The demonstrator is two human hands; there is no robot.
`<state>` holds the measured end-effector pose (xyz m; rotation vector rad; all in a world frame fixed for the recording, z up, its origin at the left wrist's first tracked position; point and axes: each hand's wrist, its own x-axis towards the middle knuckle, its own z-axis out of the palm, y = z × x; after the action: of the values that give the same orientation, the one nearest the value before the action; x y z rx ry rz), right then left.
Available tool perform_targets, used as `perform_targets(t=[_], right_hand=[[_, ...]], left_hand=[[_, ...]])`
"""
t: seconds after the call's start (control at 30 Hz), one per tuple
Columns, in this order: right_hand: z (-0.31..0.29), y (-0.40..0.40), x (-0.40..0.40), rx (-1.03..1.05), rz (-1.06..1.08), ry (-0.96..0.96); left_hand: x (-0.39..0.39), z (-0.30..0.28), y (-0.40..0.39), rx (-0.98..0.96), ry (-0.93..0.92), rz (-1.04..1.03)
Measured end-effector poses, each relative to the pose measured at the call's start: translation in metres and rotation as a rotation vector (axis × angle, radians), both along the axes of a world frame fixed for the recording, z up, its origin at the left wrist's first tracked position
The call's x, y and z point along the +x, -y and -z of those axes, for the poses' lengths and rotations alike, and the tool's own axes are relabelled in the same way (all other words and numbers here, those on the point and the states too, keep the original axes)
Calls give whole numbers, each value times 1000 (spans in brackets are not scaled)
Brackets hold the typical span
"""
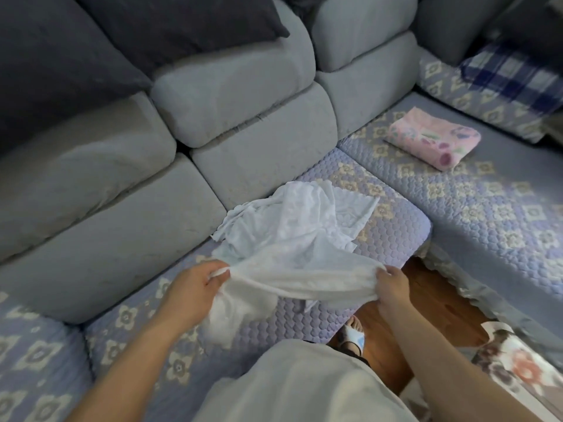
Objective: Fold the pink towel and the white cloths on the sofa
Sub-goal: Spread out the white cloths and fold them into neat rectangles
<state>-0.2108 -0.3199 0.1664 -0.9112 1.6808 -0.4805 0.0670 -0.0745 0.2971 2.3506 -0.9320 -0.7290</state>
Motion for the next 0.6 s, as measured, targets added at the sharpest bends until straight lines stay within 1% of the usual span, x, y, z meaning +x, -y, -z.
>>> perform_targets(t=[0.03,0.07,0.1,0.13,0.17,0.2,0.23,0.27,0.3,0.37,0.43,0.5,0.57,0.6], right_hand=[[-3,5,-5,-14,69,-12],[-6,11,-10,38,153,39],[-11,15,-14,157,250,180],[-18,16,-16,330,311,349],[-28,12,-18,470,307,479],[-40,4,-19,565,250,569],[-52,-5,-19,622,146,600],[-61,-14,-20,651,35,577],[-69,-22,-20,671,-57,576],[-82,-31,-21,671,-119,550],[-92,-29,-24,628,-68,541],[-99,-21,-25,546,34,548],[-108,-13,-23,500,110,594],[-113,-12,-20,491,127,632]], left_hand=[[-4,6,1,9,13,20],[-7,11,4,6,38,21],[-9,17,6,4,69,8],[-10,22,8,13,97,-1],[-10,24,10,27,116,-2],[-10,26,12,41,120,3],[-9,28,14,51,117,11],[-9,27,15,53,118,15],[-7,25,16,43,133,9],[-1,23,15,8,189,-20],[7,19,12,24,214,-62],[15,18,7,90,192,-73],[16,13,6,189,198,-61],[13,11,8,205,220,-48]])
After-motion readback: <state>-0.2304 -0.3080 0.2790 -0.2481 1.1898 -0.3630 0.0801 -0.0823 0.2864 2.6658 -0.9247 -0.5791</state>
